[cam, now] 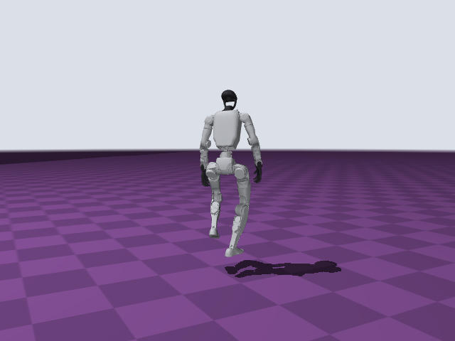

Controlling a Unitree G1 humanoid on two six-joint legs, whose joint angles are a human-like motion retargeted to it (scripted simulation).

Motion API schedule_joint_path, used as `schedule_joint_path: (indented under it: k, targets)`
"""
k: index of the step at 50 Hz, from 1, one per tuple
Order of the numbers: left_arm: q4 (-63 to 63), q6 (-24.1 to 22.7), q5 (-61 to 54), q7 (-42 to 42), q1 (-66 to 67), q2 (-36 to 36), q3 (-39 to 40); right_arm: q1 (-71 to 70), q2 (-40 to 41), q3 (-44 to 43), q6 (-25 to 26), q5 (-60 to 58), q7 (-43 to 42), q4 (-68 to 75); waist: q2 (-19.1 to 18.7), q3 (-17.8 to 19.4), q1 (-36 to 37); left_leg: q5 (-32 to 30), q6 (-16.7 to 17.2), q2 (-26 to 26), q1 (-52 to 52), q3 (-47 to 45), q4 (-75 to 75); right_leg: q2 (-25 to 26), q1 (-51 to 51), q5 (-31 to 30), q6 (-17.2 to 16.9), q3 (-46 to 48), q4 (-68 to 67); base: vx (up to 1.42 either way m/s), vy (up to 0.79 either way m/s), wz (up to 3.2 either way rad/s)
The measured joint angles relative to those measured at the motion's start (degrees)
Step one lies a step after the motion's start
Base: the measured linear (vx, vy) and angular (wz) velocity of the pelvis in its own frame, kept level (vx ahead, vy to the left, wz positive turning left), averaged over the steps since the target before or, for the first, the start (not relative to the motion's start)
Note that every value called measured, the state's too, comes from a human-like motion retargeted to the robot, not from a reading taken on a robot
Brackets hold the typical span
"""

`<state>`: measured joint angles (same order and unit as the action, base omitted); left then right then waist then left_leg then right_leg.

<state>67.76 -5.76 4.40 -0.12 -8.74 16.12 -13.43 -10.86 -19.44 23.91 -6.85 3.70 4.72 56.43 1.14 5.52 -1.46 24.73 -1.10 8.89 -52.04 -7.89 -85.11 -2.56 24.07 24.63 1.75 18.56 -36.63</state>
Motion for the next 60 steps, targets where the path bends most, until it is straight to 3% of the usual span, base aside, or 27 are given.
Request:
schedule_joint_path:
  k: [6,13,16,20,25,29,32,35,40,43,47,55,60]
  targets:
    - [2.1,-0.6,0.7,0.9,0.4,-0.4,1.5,0.0,0.3,0.9,-0.9,-1.4,-0.2,-2.1,2.3,0.3,2.5,3.7,0.1,-3.0,-8.3,-0.3,6.4,-0.9,-3.1,0.5,-1.7,-0.3,1.4,0.20,0.05,0.12]
    - [5.5,-0.4,1.9,0.5,0.2,-0.7,2.0,0.7,1.9,1.9,-1.3,-3.5,-0.2,-0.5,4.4,1.0,3.7,6.7,-2.6,-3.9,-9.2,-1.7,9.6,-2.3,-5.0,-0.7,-3.5,0.3,-0.2,0.21,0.04,0.25]
    - [6.5,-0.3,1.8,0.2,0.3,-1.0,1.9,1.5,2.9,2.0,-1.3,-4.2,-0.2,1.3,5.1,1.3,3.8,8.4,-4.2,-5.0,-7.4,-2.1,10.6,-2.6,-5.4,-4.3,-5.7,-1.3,-1.1,0.25,0.05,0.43]
    - [7.4,-0.2,1.0,-0.2,0.9,-1.4,1.9,2.9,4.1,2.3,-1.2,-5.2,-0.2,4.0,5.6,1.3,3.8,9.4,-5.6,-6.6,-3.9,-1.9,13.9,-2.9,-5.4,-14.0,-9.5,-2.9,-2.8,0.28,0.04,0.45]
    - [7.6,0.3,-0.7,-1.1,2.0,-1.9,2.3,4.6,4.9,2.4,-0.4,-6.6,0.8,6.9,5.9,0.6,2.8,9.0,-6.4,-9.2,2.1,-1.5,21.4,-4.6,-3.4,-16.7,-11.4,-3.9,-8.0,0.27,0.00,0.50]
    - [6.8,1.2,-1.7,-2.4,2.5,-2.3,3.4,5.2,4.6,2.0,0.6,-7.7,2.6,7.8,6.6,-0.1,1.0,7.9,-7.0,-12.3,8.1,-1.7,29.5,-10.4,-0.2,-20.6,-10.3,-2.6,-20.0,0.23,-0.01,0.55]
    - [5.9,1.9,-2.4,-3.2,2.3,-2.1,4.3,5.2,4.0,1.1,1.2,-7.9,4.2,7.5,7.1,-0.6,-0.8,6.7,-7.4,-15.1,13.0,-1.4,36.2,-15.5,2.7,-19.7,-8.2,-2.2,-30.8,0.21,0.00,0.60]
    - [4.9,2.6,-2.8,-3.0,1.8,-1.7,4.6,4.9,3.4,0.0,1.6,-7.5,5.1,6.8,7.0,-1.3,-2.8,5.1,-7.3,-17.5,17.5,-0.2,42.8,-18.7,6.3,-15.7,-6.0,-3.0,-39.6,0.20,0.00,0.66]
    - [3.1,3.5,-3.8,-1.3,0.4,-0.9,4.6,4.5,2.9,-1.7,2.1,-5.0,4.6,5.3,5.6,-2.3,-6.3,2.2,-5.9,-19.5,24.3,3.2,53.2,-19.5,13.7,-7.1,-3.5,-4.4,-45.4,0.21,-0.01,0.71]
    - [1.7,3.6,-4.7,0.2,-0.3,-0.6,4.4,4.5,2.9,-2.5,2.3,-3.2,3.6,4.5,4.4,-2.6,-8.0,1.0,-4.8,-19.7,27.9,5.3,58.6,-18.9,18.4,-3.9,-2.7,-4.1,-42.8,0.24,-0.02,0.64]
    - [-0.2,3.4,-5.5,1.5,-1.2,-0.2,3.9,4.5,3.1,-3.2,2.7,-0.9,2.4,4.0,2.9,-2.7,-9.4,0.0,-3.7,-19.4,32.0,7.7,64.3,-17.8,23.6,-3.8,-2.9,-3.1,-34.3,0.27,-0.02,0.53]
    - [-2.8,2.9,-6.1,0.9,-1.5,-0.3,2.2,5.3,4.3,-3.8,3.8,1.6,1.4,5.6,0.7,-3.1,-9.3,0.2,-3.0,-18.2,37.7,11.0,70.7,-13.8,29.9,-13.1,-7.5,-3.0,-13.9,0.28,-0.06,0.42]
    - [-2.4,3.5,-6.4,-0.7,0.0,-0.8,1.2,6.2,4.7,-4.0,4.5,2.1,2.0,7.1,0.4,-3.4,-8.7,3.7,-2.8,-18.5,39.0,12.6,68.1,-14.9,32.8,-11.9,-5.1,-3.8,-19.1,0.30,-0.13,0.38]
